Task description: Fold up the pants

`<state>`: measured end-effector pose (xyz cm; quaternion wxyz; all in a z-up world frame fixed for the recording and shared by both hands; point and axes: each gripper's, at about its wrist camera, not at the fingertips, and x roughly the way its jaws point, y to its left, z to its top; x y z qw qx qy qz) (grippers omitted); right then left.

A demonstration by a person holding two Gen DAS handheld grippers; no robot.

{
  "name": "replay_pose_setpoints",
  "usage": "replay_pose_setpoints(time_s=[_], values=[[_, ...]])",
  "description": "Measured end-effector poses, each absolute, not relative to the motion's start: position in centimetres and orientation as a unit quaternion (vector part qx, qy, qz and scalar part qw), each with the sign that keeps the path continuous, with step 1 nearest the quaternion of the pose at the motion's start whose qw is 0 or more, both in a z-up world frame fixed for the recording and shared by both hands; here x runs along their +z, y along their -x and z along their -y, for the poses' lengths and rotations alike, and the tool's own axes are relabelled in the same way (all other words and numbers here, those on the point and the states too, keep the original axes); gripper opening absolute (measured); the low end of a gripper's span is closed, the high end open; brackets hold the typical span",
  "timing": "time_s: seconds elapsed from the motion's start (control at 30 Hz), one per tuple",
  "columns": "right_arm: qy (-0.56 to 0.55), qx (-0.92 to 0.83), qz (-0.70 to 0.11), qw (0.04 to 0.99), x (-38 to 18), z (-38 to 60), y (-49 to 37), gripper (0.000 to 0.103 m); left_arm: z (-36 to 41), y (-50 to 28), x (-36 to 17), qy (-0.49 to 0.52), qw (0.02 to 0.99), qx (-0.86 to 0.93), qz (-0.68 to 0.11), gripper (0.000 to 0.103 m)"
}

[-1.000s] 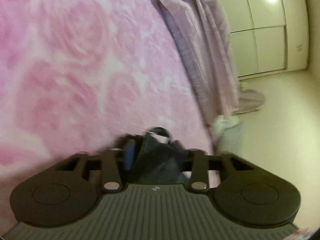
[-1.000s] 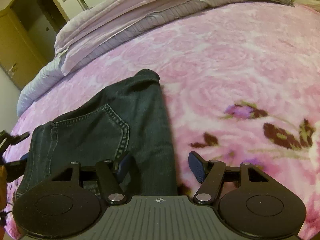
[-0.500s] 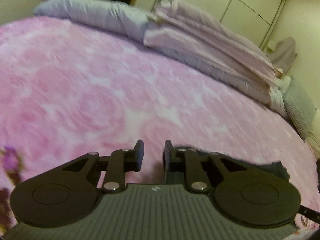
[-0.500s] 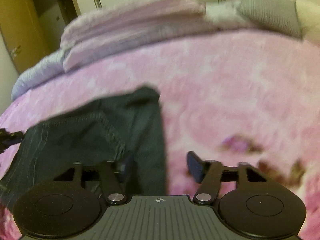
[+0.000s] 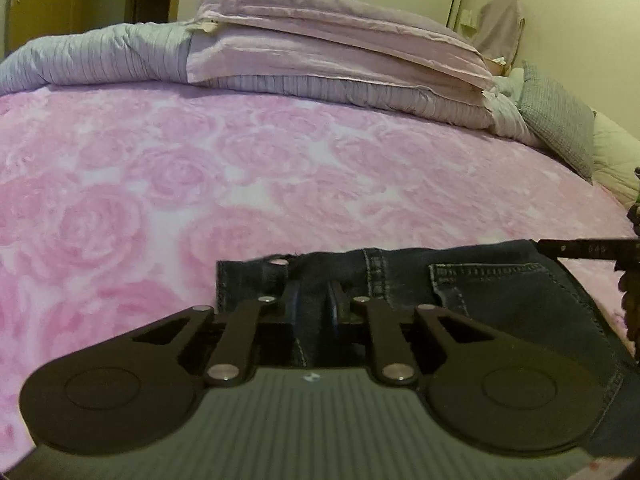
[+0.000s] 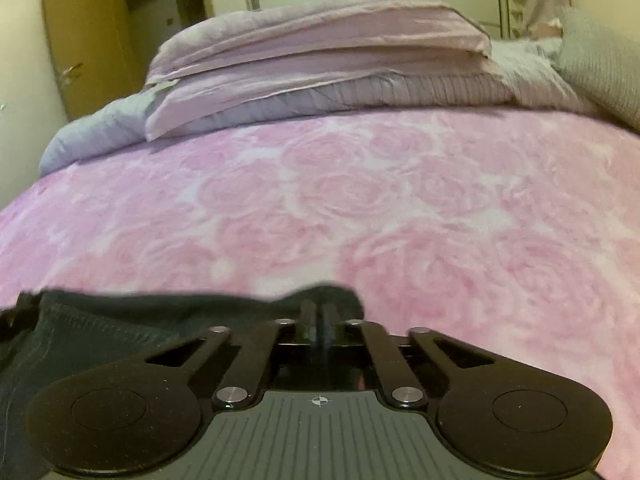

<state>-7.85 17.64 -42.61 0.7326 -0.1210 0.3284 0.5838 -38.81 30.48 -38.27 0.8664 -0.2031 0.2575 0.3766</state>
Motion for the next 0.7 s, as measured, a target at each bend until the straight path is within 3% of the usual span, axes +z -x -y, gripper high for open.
replay_pose_setpoints(time_s=[0.1, 0.23, 0.4, 0.57, 0.7], values=[[0.127, 0.541, -0.322, 0.766, -41.0, -16.2, 7.2, 0.0, -30.7, 39.9, -37.2, 0.218, 0.863, 0.383, -0.246, 0.005], [0.088, 0.557, -0.341, 0.752, -38.4, -10.3, 8.2, 0.001, -28.1, 43.1, -34.4, 0.234, 0.857, 0.397, -0.23, 0.012], [0.117, 0.586, -0.348, 0.723, -37.5, -2.5, 14.7, 0.016, -22.0, 45.7, -33.2, 0.254, 0.866, 0.365, -0.23, 0.012], [0.168, 0.579, -0.328, 0.728, -41.1, 0.1, 18.4, 0.019, -18.0, 45.8, -36.6, 0.225, 0.857, 0.376, -0.27, 0.015], [0.163, 0.553, -0.36, 0.734, -39.9, -0.5, 17.6, 0.034, -17.4, 45.3, -34.6, 0.24, 0.84, 0.4, -0.278, 0.012]])
